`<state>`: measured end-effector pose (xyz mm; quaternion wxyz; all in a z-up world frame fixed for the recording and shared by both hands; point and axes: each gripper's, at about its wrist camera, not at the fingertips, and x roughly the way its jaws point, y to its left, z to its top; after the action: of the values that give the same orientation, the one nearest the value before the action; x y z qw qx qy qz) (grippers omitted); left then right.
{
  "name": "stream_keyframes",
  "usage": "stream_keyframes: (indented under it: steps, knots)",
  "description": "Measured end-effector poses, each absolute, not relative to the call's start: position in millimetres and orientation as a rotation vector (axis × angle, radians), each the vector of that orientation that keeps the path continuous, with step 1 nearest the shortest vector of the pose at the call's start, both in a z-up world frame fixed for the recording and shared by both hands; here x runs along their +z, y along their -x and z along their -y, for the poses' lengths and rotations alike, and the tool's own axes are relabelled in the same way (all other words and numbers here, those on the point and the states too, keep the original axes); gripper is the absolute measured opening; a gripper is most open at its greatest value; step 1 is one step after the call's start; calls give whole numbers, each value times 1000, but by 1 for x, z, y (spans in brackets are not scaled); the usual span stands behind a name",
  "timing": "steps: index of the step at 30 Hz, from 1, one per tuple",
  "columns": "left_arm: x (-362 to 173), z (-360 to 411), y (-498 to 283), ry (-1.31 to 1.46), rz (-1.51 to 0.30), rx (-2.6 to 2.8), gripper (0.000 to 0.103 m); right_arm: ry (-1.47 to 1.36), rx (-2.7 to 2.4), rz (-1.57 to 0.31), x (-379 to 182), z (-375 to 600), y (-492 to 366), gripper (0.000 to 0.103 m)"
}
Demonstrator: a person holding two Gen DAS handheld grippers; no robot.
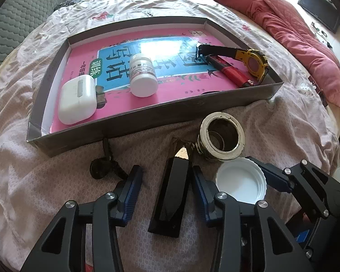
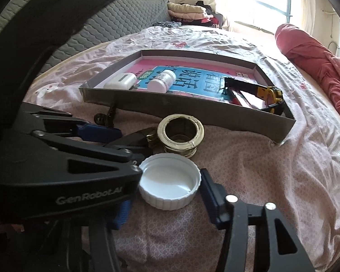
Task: Organize rigid objects
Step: 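Grasp the black clip with the left tool while the right tool grasps the white bottle cap, then lift the black clip and bottle cap toward the tray with both tools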
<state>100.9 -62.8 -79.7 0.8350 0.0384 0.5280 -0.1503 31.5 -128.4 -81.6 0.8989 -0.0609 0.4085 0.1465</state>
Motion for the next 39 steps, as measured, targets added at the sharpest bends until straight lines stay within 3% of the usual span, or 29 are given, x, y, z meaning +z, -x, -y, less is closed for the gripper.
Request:
stream_keyframes:
  steps: [4,9,13,39]
  knots:
    - [-81,66,-102,-100,-1123,-323,43,84,312,-856,-81,138,-33,50]
    - [-79,64,-101,-69,-1130,-337,28,70,283,-844,-77,150,-30,50]
    - [-77,62,-96,-59,-1129,-338,23,56,246,-821,-71,160,-28,50]
    - [-19,31,-54,24,-986,-326,23,42,229,-656,-30,164,-8,50]
